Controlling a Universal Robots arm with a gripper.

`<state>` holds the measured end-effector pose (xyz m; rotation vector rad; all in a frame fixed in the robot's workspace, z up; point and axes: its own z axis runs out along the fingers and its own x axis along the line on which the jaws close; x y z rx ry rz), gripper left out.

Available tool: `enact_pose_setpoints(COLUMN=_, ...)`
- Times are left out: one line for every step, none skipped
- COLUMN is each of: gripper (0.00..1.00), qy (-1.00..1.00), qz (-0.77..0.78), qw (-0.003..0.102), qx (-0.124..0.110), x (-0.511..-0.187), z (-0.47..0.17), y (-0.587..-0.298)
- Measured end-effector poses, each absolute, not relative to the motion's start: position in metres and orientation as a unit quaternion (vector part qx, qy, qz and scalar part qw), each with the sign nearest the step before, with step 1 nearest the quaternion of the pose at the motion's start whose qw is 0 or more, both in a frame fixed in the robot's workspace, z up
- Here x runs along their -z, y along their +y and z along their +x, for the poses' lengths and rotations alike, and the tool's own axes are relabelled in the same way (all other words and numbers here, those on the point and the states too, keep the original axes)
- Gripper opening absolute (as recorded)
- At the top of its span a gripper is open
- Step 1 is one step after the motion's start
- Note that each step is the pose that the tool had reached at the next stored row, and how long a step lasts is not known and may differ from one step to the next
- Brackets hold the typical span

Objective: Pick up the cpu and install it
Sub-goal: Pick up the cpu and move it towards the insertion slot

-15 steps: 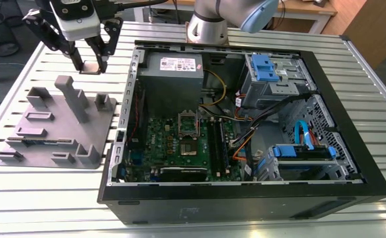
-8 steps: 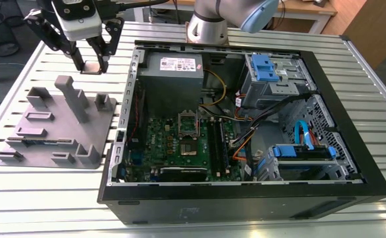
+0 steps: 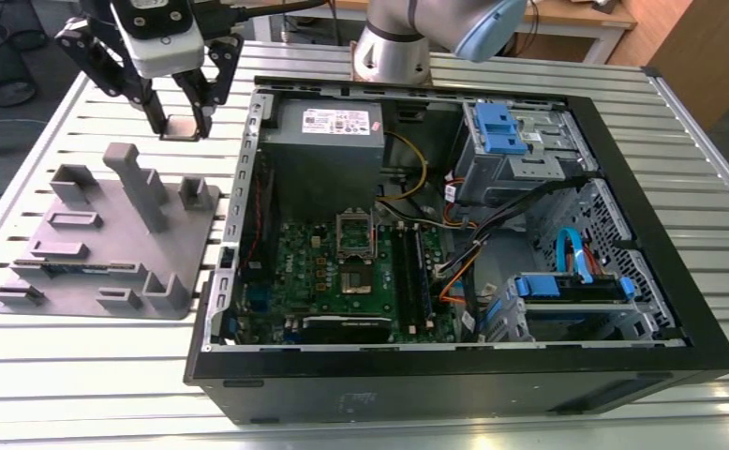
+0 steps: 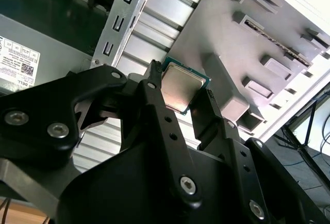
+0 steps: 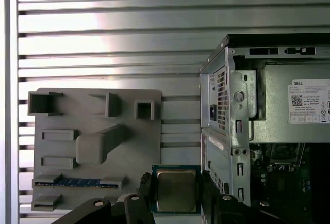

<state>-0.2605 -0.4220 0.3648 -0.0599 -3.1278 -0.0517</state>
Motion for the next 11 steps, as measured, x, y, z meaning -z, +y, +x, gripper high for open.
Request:
enact_pose_setpoints(gripper=0.47, qy=-1.000, qz=-0.019, qw=0.006, qx=0.017, x=-0.365, z=-0.260, y=-0.422)
enact_pose_setpoints(gripper=0.47, qy=-1.000, qz=-0.019, qw=0.006, qx=0.017, x=-0.365, z=-0.258, y=-0.422)
enact_pose_setpoints(gripper=0.47, qy=-1.000, qz=-0.019, qw=0.006, qx=0.017, x=-0.365, z=-0.257, y=-0.422)
enact_pose_setpoints(gripper=0.47, qy=-1.000, qz=-0.019, qw=0.006, qx=0.017, x=-0.365, z=-0.256, y=-0.422)
enact_pose_setpoints(gripper=0.47, qy=-1.000, qz=-0.019, qw=0.006, qx=0.017, x=-0.365, z=-0.254, y=-0.422)
enact_pose_setpoints(gripper=0.47, qy=-1.000, qz=-0.019, qw=0.006, qx=0.017, x=-0.365, z=-0.253, y=-0.422)
enact_pose_setpoints(gripper=0.47, qy=-1.000, qz=-0.019, qw=0.006, qx=0.017, x=-0.365, z=-0.252, y=-0.422)
enact_pose_setpoints(gripper=0.47, qy=-1.000, qz=-0.019, qw=0.006, qx=0.017, x=-0.365, z=-0.251, y=-0.422)
enact_pose_setpoints(gripper=0.47, qy=-1.000, qz=-0.019, qw=0.006, qx=0.017, x=-0.365, z=-0.250, y=-0.422)
enact_pose_setpoints(gripper=0.47, qy=-1.000, qz=-0.019, qw=0.006, qx=0.017, x=-0.365, z=-0.249, y=-0.422)
enact_pose_setpoints(gripper=0.47, qy=-1.000, qz=-0.019, qw=0.006, qx=0.017, x=-0.365, z=-0.248, y=-0.422)
